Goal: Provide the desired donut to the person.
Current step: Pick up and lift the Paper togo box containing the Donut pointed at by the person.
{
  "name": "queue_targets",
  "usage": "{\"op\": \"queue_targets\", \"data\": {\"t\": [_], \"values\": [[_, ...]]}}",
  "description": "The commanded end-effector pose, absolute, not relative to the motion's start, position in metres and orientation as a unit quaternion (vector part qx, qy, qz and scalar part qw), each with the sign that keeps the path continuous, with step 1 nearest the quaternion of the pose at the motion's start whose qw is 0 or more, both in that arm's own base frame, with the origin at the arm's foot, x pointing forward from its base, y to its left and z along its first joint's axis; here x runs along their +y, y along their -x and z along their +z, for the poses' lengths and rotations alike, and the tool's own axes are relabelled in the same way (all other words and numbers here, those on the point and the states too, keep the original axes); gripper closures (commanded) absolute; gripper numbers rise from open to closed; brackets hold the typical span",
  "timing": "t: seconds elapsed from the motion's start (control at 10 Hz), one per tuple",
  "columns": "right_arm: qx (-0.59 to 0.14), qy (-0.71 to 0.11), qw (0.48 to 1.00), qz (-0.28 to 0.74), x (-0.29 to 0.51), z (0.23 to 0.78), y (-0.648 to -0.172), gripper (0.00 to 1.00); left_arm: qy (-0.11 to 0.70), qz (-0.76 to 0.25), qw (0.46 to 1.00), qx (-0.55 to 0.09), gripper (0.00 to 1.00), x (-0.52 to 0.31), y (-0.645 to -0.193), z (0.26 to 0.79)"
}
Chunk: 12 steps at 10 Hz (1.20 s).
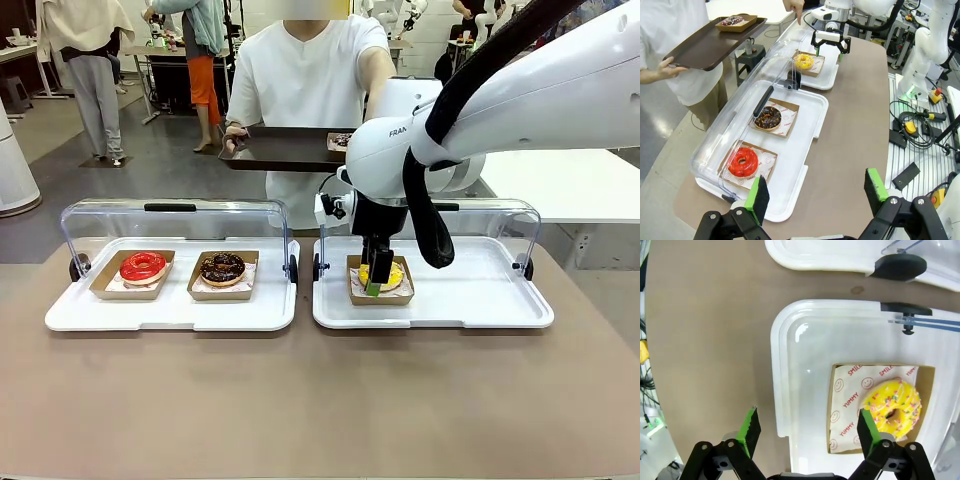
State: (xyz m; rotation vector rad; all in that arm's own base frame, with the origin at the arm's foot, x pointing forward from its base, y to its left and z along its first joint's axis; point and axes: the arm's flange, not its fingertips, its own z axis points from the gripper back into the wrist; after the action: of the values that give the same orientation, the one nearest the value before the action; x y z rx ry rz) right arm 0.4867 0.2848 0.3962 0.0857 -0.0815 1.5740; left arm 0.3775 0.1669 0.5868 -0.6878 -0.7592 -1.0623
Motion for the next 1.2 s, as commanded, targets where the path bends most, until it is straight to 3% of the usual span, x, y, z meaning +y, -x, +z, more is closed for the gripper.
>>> {"op": "queue_targets", "data": {"t": [0.0, 1.1], "values": [[-0.035, -0.035, 0.705, 0.708, 0.283, 0.398, -0.479, 0.0, 0.317, -0.485, 0.735, -0.352, 0.0, 0.168, -0.377, 0.588], [-0.046, -0.037, 0.698, 0.714, 0.291, 0.359, -0.479, 0.0, 0.317, -0.485, 0.735, -0.352, 0.0, 0.168, -0.377, 0.588]]}}
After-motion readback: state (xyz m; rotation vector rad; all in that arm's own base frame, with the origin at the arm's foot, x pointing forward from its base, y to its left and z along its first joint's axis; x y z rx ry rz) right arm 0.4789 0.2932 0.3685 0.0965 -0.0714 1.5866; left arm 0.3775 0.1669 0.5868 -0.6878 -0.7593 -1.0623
